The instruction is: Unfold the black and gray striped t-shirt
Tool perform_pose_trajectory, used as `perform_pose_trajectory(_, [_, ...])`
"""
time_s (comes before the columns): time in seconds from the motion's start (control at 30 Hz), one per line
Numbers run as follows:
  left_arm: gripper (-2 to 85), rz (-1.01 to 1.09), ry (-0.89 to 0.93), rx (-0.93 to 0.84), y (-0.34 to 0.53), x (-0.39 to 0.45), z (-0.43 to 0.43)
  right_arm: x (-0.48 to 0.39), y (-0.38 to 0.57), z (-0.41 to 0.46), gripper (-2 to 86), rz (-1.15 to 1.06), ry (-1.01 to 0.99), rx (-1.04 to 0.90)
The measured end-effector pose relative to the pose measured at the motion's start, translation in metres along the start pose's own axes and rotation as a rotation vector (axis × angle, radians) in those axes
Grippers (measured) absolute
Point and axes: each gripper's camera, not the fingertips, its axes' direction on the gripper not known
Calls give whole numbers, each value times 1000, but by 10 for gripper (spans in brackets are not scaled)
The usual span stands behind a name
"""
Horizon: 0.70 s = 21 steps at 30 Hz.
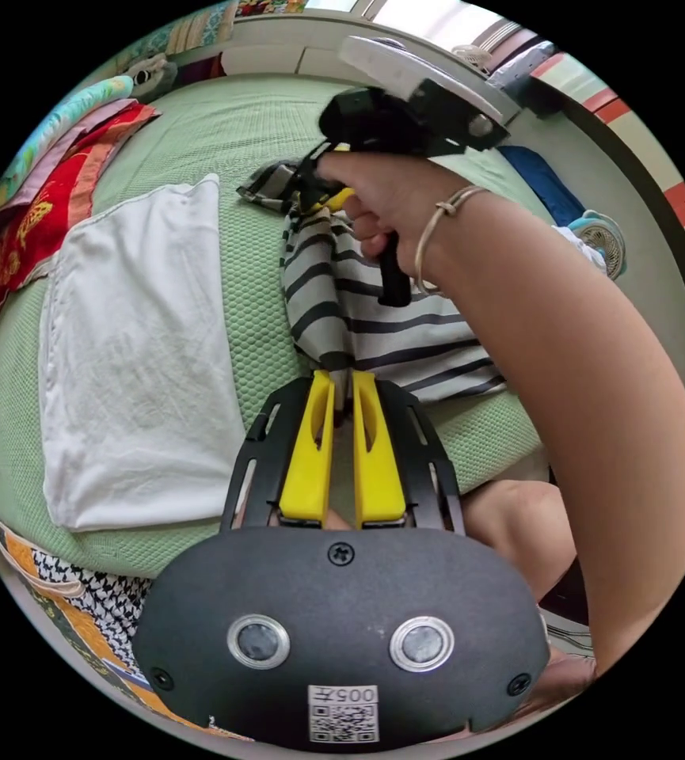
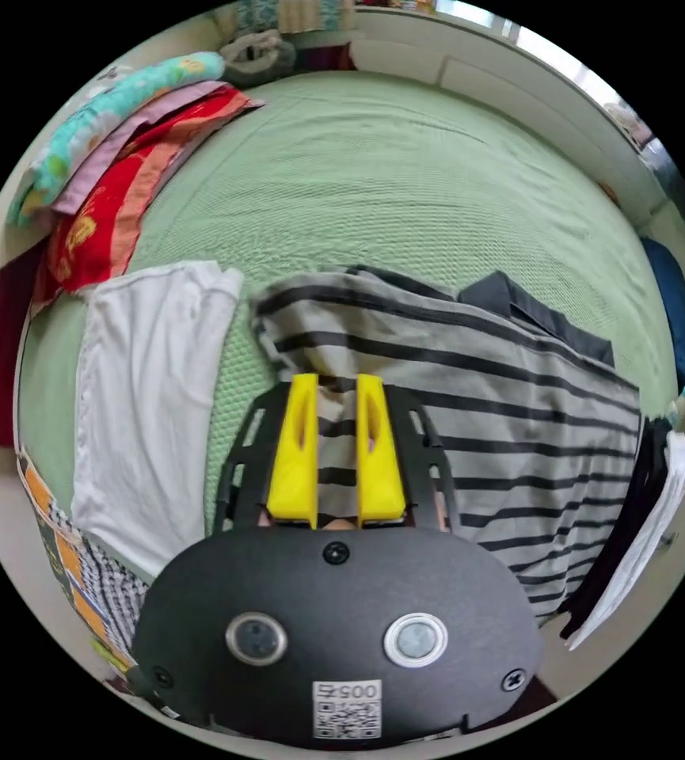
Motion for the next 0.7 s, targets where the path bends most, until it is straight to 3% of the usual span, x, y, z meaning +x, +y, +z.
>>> perform_pose_trajectory(0.13, [48,36,22,27,7,-4,-11,25,13,-17,-6,56,-200,92])
perform_pose_trajectory(0.3, [46,-38,88,100,19,-34,-30,-1,16,-53,-8,-36,-128,176])
perform_pose_trajectory(0.6, [57,-308,-135,152,44,-81,-52,-89,9,-71,58,-131,-225,215])
perform_pose_trajectory(0.7, [20,-377,-185,217,52,-91,-64,-93,26,-67,76,-197,-230,183])
